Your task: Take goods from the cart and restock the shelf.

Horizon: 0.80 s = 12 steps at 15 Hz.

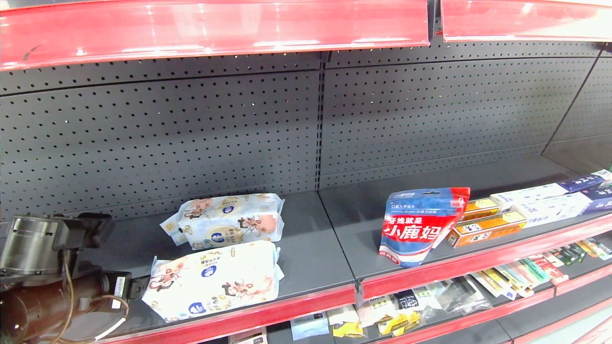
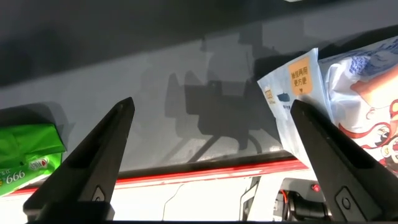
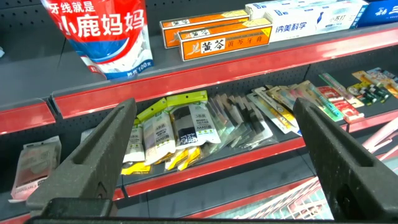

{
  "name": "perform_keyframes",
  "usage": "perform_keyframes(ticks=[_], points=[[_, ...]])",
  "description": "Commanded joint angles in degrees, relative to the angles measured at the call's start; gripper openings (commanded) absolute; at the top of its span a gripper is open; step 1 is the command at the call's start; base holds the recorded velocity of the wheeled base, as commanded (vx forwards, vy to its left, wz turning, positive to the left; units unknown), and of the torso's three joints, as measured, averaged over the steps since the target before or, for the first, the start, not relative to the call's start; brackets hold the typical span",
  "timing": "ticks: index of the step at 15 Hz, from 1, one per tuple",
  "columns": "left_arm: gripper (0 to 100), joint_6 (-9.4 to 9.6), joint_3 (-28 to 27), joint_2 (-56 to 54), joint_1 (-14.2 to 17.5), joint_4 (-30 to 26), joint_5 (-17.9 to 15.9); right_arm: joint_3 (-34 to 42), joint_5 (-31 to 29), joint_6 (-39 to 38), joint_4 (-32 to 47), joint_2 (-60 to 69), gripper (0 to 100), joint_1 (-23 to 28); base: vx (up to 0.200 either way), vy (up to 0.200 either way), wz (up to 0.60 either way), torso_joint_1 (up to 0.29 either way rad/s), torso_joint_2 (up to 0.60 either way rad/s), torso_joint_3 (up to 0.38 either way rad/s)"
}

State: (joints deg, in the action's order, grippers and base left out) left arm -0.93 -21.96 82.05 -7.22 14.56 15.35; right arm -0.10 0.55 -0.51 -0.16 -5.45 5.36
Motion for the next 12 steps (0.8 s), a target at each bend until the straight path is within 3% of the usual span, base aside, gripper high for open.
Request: perform_keyframes(ticks=[1,4,6,8,10,12], points=[[100,-0.04,0.3,-1.5,0.2,0.7,0.0,0.0,0.1,0.0,0.0,-0.1,100,0.0,0.0,0.0,0.0,0.0,0.0,0.0],[100,0.05,0.4,-4.8,1.0,3.2,-0.1,0.0,0.1,0.0,0.0,-0.1,100,0.0,0.0,0.0,0.0,0.0,0.0,0.0],[100,0.57,0.9,-14.8,2.4,3.1,-1.1,0.0,0.1,0.0,0.0,-0.1,100,0.0,0.0,0.0,0.0,0.0,0.0,0.0],[100,2.24,2.5,-25.7,2.7,1.3,-5.9,0.0,0.0,0.0,0.0,-0.1,100,0.0,0.0,0.0,0.0,0.0,0.0,0.0],[100,4.79,3.4,-36.6,5.1,-4.6,-12.4,0.0,0.0,0.0,0.0,-0.1,100,0.0,0.0,0.0,0.0,0.0,0.0,0.0],[100,6.2,3.3,-46.8,8.6,-12.4,-19.3,0.0,0.1,0.0,0.0,-0.1,100,0.0,0.0,0.0,0.0,0.0,0.0,0.0]])
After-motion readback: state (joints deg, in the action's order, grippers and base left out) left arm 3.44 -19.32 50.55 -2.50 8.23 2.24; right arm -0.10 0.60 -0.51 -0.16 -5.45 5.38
